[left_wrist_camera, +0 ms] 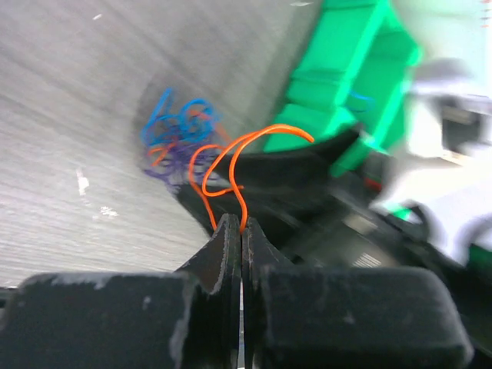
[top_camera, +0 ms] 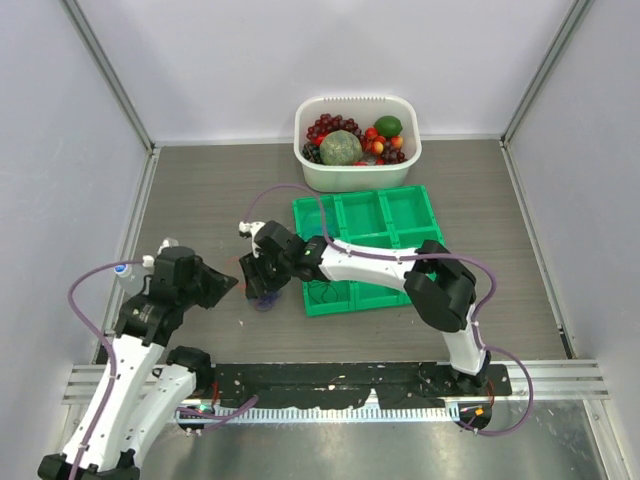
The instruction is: Untangle the cables
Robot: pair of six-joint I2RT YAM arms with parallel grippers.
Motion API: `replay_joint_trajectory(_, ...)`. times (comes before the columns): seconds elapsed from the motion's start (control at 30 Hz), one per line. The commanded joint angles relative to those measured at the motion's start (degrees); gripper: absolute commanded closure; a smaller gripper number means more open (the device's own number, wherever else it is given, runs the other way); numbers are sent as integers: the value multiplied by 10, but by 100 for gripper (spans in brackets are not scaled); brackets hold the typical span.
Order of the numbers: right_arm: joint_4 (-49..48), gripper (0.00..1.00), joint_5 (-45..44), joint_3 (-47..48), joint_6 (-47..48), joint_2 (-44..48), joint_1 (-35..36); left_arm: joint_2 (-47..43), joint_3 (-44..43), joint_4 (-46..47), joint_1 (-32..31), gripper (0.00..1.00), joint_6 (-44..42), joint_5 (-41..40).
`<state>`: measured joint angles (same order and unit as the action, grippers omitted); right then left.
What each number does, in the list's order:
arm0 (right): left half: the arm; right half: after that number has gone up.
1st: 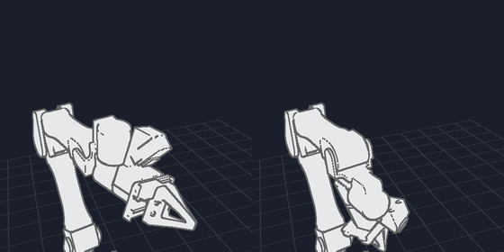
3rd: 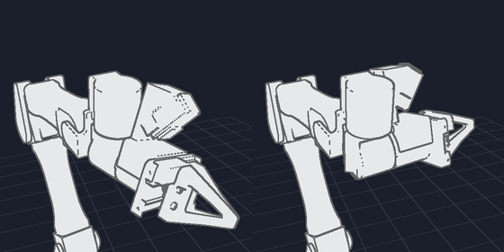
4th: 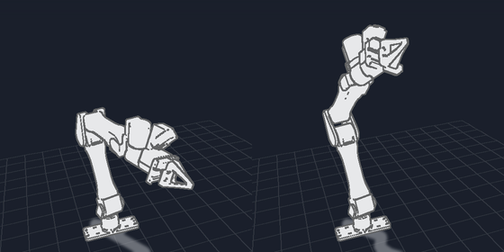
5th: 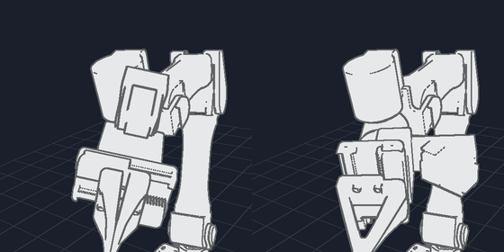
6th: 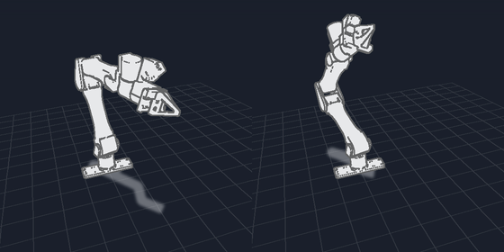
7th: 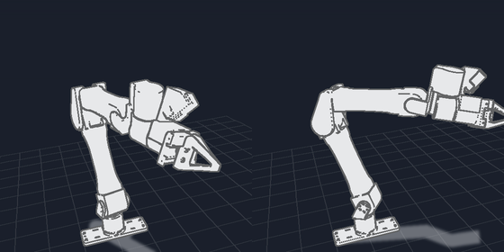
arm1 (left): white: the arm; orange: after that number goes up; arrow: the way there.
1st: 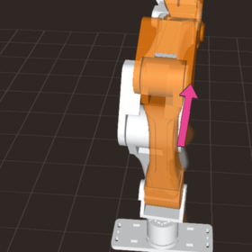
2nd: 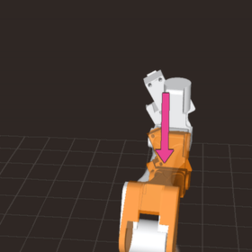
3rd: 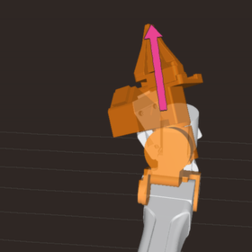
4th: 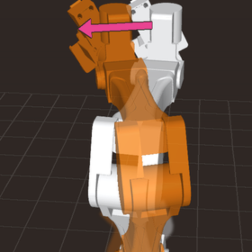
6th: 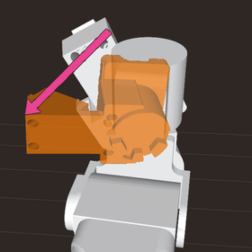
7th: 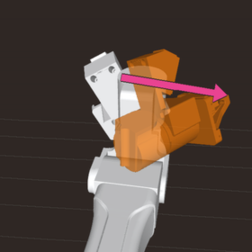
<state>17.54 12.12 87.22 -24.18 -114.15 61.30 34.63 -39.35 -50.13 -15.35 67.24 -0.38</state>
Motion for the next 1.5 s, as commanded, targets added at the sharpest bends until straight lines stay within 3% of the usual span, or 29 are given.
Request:
replay_joint_trajectory(0.0, -103, 46, -61, -20, -30, -24, -2, -18, -106, -5, 2, 100, -13, -9)
replay_joint_trajectory(0.13, -131, 50, -102, -37, -60, -53, -2, -14, -219, 41, 2, 100, -34, -8)
replay_joint_trajectory(0.2, -138, 61, -119, -37, -61, -66, -2, -5, -276, 77, 2, 100, -52, -2)
replay_joint_trajectory(0.23, -137, 73, -141, -34, -61, -72, -2, 2, -313, 102, 2, 100, -61, -2)
replay_joint_trajectory(0.27, -137, 76, -147, -31, -62, -77, -2, 9, -346, 120, 1, 100, -73, -2)
replay_joint_trajectory(0.37, -142, 78, -146, -27, -61, -81, -2, 51, -473, 175, 2, 100, -113, 26)
replay_joint_trajectory(0.53, -144, 78, -146, -21, -54, -91, -2, 169, -725, 153, 2, 100, -158, 76)
replay_joint_trajectory(0.77, -143, 78, -155, -19, -46, -111, -3, 297, -981, 191, 2, 100, -137, 108)
replay_joint_trajectory(0.9, -91, 74, -151, 18, -19, -108, -3, 306, -967, 212, 2, 100, -107, 100)
replay_joint_trajectory(1.03, 5, 59, -130, 107, 11, -79, -14, 266, -871, 210, 2, 100, -122, 62)
replay_joint_trajectory(1.07, 20, 52, -102, 122, 13, -60, -22, 257, -849, 207, 2, 100, -127, 51)
replay_joint_trajectory(1.2, 42, 32, -41, 135, 34, 6, -42, 243, -807, 171, 2, 100, -152, 19)
replay_joint_trajectory(1.47, 48, 28, 10, 80, 18, 146, -99, 219, -692, 153, 2, 100, -149, 16)
